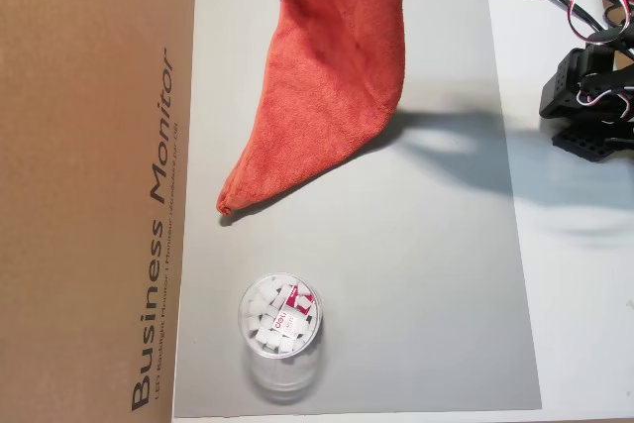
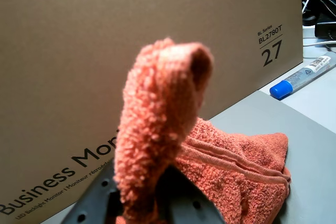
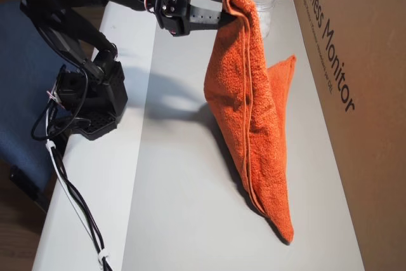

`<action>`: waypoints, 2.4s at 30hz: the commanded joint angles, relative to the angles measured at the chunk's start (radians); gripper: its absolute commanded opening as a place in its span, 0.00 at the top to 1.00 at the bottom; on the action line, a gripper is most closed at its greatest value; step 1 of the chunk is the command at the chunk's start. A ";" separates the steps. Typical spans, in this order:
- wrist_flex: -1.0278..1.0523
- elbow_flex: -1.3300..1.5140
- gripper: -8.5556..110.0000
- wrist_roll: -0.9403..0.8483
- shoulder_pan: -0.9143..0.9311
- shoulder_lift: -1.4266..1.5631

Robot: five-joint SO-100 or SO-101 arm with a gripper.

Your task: Fold the blanket.

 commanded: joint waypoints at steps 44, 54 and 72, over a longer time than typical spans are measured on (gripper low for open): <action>-0.018 -0.723 0.93 -0.469 -0.330 -0.951; -0.018 -0.788 0.93 -0.621 -0.423 -1.066; -0.020 -0.940 0.93 -0.986 -0.456 -1.304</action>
